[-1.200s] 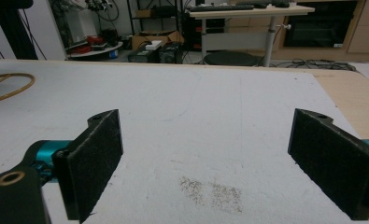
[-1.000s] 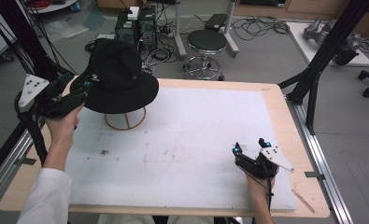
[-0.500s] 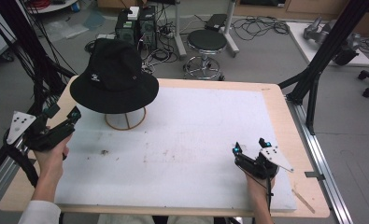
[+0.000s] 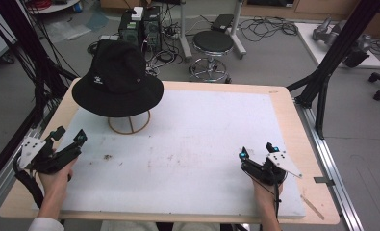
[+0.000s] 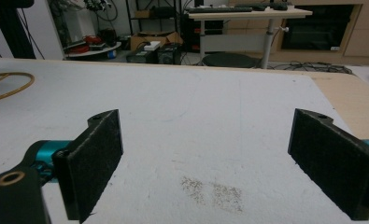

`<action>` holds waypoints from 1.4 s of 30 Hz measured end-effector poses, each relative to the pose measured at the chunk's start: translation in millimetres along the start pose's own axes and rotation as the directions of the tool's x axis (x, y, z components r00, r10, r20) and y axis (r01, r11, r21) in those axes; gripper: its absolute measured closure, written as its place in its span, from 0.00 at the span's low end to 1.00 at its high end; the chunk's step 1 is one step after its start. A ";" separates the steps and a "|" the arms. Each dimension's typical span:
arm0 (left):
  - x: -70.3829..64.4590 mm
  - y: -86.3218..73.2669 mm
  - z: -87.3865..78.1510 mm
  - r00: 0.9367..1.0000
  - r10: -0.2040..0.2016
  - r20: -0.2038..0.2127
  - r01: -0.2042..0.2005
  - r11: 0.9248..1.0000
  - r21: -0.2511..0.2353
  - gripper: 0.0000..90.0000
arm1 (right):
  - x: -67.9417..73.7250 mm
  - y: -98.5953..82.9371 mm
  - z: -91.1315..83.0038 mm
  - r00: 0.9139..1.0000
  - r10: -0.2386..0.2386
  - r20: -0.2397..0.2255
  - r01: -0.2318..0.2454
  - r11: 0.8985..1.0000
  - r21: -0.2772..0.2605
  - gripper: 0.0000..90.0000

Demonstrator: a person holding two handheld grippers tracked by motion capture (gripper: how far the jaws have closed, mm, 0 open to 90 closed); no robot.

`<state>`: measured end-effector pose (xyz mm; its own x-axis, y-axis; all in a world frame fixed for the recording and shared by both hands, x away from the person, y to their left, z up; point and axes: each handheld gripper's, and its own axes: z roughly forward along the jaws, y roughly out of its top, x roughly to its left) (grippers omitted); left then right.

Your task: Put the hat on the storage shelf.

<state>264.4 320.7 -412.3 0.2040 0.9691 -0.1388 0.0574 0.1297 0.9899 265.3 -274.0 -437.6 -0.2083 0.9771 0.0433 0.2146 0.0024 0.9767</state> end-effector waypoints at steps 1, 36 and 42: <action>1.8 -3.6 -1.9 1.000 -0.008 -0.005 0.008 1.000 0.000 0.29 | 0.2 0.0 -0.3 1.000 0.002 -0.001 -0.002 1.000 0.001 0.10; 24.4 -27.3 -18.8 0.998 -0.056 -0.005 0.056 0.998 -0.007 0.30 | 1.1 -0.8 1.4 1.000 0.002 -0.016 -0.002 1.000 0.014 0.10; 21.6 -27.6 -19.1 0.998 -0.058 0.012 0.058 0.998 -0.004 0.30 | 0.5 -0.7 1.4 1.000 0.007 -0.015 -0.007 1.000 0.011 0.10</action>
<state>248.5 342.0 -442.0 0.2122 0.9573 -0.1962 0.0656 0.1864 0.9803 266.4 -273.3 -438.5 -0.2209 0.9738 0.0536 0.2261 -0.0023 0.9741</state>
